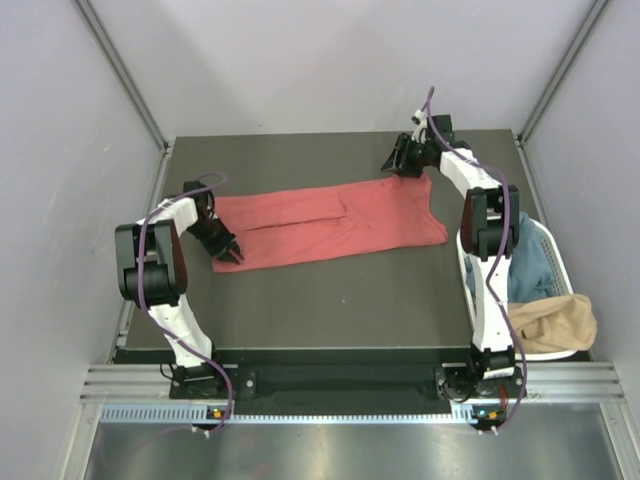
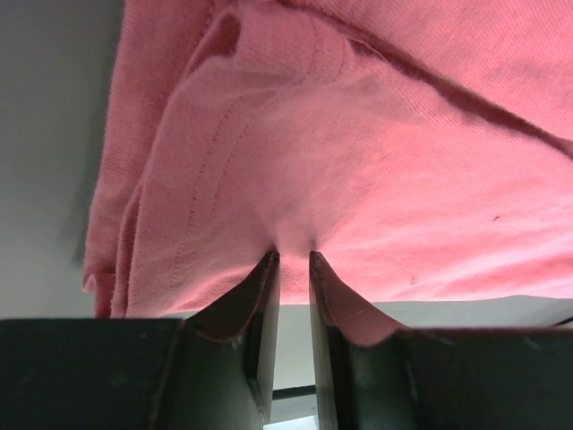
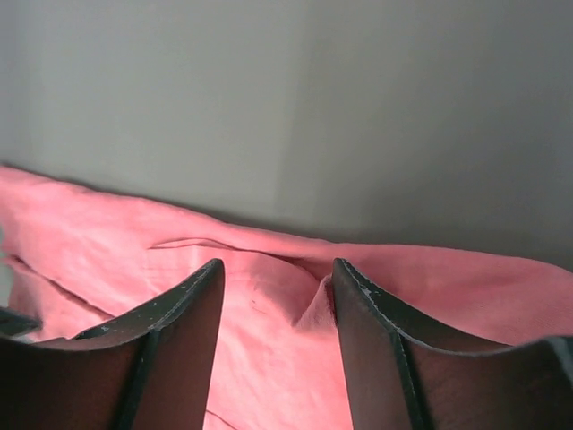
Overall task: Fold and stack the t-shirts
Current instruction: Fold the tshirt
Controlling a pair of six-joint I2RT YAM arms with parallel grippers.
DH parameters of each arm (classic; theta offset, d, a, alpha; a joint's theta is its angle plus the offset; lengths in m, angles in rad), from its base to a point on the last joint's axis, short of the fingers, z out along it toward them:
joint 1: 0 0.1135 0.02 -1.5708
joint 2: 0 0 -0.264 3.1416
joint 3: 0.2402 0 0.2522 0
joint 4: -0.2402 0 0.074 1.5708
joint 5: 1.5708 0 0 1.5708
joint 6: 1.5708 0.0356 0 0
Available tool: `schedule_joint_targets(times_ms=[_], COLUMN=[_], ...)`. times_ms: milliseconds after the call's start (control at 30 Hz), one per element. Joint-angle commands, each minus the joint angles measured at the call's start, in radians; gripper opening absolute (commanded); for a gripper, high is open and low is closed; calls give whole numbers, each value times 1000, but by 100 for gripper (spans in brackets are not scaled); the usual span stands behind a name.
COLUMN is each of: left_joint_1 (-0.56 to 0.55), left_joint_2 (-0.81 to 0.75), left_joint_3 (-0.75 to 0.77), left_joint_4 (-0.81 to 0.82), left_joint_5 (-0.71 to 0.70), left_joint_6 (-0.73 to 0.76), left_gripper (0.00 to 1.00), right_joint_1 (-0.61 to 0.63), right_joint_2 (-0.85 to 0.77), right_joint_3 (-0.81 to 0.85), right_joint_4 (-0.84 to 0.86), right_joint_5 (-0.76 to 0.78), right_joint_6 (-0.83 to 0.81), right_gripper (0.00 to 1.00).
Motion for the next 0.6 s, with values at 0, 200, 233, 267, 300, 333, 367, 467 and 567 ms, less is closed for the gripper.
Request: schedule_joint_targets(times_ms=[0,200,233,267,300,333,367,467,567], left_joint_1=[5,5,4,4,5,4,5,4,5], left_joint_2=[-7,13,13,14,14,13,14,8,1], left_joint_3=[33,53,53,55,56,56,56,49,32], left_joint_4=[-10,-9,-7,-7,-7,-7,-6,-3,2], left_joint_5=[13,26,26,26,27,29,33,32,29], left_joint_6=[12,10,10,9,9,9,7,6,6], left_gripper=[25,25,25,25,25,25,25,25,25], right_joint_1=[9,9,8,5,3,-9,-14,-31,-47], right_joint_2=[-26,-44,-55,-61,-75,-82,-89,-102,-113], right_joint_3=[-14,-37,-45,-54,-77,-88,-98,-106,-105], right_joint_4=[69,189,209,256,279,298,313,306,232], right_joint_5=[-72,-170,-190,-198,-203,-203,-203,-200,-171], right_joint_6=[52,170,207,227,267,284,295,298,237], right_gripper=[52,46,45,43,41,36,33,24,23])
